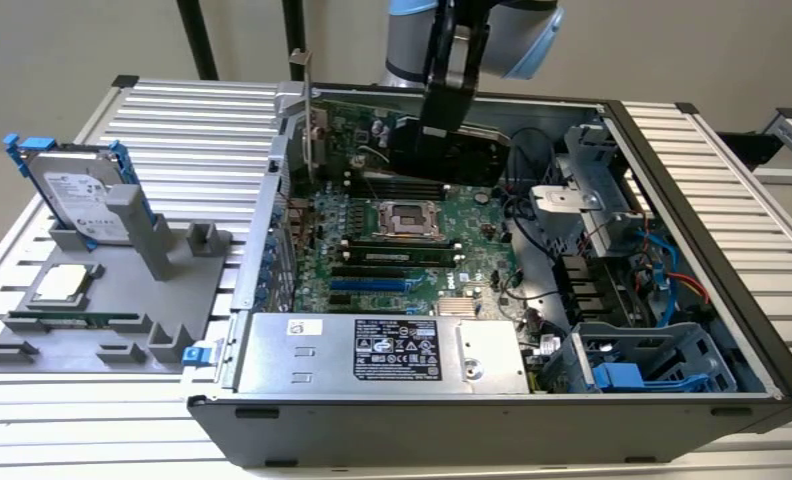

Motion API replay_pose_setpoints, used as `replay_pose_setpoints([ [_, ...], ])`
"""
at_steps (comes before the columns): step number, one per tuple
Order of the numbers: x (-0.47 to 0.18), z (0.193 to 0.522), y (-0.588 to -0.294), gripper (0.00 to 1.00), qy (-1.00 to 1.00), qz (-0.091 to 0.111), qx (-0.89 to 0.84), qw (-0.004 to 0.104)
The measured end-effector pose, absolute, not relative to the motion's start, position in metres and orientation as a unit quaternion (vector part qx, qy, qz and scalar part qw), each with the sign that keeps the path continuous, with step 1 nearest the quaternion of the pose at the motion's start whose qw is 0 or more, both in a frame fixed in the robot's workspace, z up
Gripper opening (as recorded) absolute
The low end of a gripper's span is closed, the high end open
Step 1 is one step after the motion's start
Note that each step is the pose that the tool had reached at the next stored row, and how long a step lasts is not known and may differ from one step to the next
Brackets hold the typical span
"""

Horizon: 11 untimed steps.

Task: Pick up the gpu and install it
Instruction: 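Insert the gpu into the slot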

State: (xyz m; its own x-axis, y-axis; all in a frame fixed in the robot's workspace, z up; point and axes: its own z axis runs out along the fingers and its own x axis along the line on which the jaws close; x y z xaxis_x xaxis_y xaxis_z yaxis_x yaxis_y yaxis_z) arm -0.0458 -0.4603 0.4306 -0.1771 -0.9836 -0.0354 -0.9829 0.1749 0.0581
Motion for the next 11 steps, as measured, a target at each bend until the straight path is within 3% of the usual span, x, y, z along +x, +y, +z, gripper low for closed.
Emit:
replay_pose_setpoints([
  [11, -0.0458, 0.4306, -0.4602, 0.00, -0.744, -0.033, 0.668, 0.006],
])
